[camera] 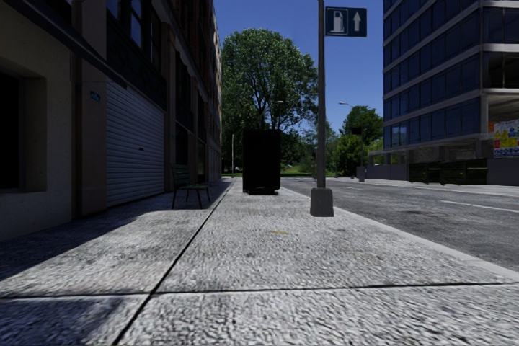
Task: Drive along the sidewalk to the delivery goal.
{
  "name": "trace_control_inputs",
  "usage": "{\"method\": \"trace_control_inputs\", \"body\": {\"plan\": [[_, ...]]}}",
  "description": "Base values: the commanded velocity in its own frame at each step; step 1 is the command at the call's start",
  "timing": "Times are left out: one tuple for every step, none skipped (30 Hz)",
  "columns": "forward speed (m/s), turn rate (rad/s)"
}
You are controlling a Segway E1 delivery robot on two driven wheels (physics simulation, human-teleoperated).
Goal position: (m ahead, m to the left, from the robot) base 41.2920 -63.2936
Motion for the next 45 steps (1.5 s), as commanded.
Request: {"method": "trace_control_inputs", "body": {"plan": [[2.00,0.18],[2.00,0.18],[2.00,0.18],[2.00,0.18],[2.00,0.19],[2.00,0.19],[2.00,0.20],[2.00,0.24],[2.00,0.26],[2.00,0.26],[2.00,0.26],[2.00,0.27],[2.00,0.27],[2.00,0.27],[2.00,0.30],[2.00,0.35],[2.00,0.38],[2.00,0.38],[2.00,0.38],[2.00,0.38],[2.00,0.29],[2.00,0.29],[2.00,0.00],[2.00,0.00],[2.00,0.00],[2.00,0.00],[2.00,0.00],[2.00,0.00],[2.00,0.00],[2.00,0.00],[2.00,0.00],[2.00,0.00],[2.00,0.00],[2.00,-0.24],[2.00,-0.24],[2.00,-0.35],[2.00,-0.39],[2.00,-0.40],[2.00,-0.40],[2.00,-0.40],[2.00,-0.40],[2.00,-0.40],[2.00,-0.40],[2.00,-0.40],[2.00,-0.37]]}}
